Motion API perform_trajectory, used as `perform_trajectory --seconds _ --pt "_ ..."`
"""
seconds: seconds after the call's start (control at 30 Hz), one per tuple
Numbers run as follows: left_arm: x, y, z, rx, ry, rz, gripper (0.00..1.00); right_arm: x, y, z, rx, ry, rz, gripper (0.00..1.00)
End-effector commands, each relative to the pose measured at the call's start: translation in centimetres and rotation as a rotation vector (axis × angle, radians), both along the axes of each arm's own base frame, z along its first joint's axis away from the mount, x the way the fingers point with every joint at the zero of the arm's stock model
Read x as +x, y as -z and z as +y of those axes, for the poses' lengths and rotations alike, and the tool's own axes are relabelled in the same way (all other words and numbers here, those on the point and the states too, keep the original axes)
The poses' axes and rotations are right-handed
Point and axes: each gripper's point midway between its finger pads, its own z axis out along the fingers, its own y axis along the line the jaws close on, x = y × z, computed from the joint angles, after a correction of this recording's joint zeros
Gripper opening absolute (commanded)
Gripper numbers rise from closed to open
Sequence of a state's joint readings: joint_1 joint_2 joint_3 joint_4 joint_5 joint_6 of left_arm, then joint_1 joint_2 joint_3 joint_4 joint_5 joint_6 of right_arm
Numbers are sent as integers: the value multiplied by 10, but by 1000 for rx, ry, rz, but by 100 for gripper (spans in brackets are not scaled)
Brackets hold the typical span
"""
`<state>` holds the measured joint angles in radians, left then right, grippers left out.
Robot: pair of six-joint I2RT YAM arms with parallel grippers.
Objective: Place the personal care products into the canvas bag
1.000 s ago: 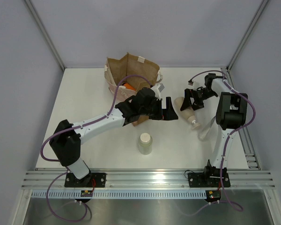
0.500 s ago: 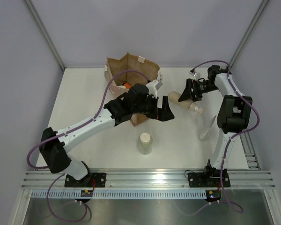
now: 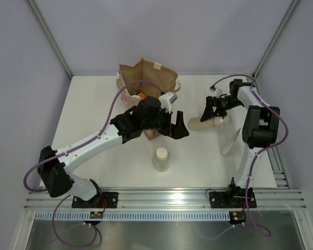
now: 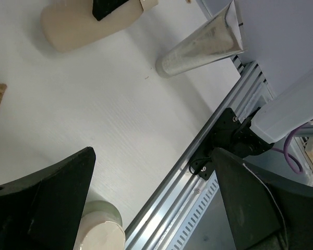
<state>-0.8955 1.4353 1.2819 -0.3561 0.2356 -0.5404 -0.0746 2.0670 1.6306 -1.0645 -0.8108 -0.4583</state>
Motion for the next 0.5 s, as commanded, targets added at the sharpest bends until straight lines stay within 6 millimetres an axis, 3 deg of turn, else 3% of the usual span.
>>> perform_trajectory --seconds 0.0,0.2,0.37,0.47 --pt "-2 -23 1 -9 76 -138 99 3 -21 -5 -57 -29 -121 1" --pt "-8 -27 2 53 175 -291 99 0 -6 -23 -235 -74 -172 1" --pt "-12 -30 -5 74 212 -355 99 5 -10 -26 -347 -97 -255 2" --pt "-15 -26 -10 90 237 -392 99 3 -3 -15 -421 -136 -301 4"
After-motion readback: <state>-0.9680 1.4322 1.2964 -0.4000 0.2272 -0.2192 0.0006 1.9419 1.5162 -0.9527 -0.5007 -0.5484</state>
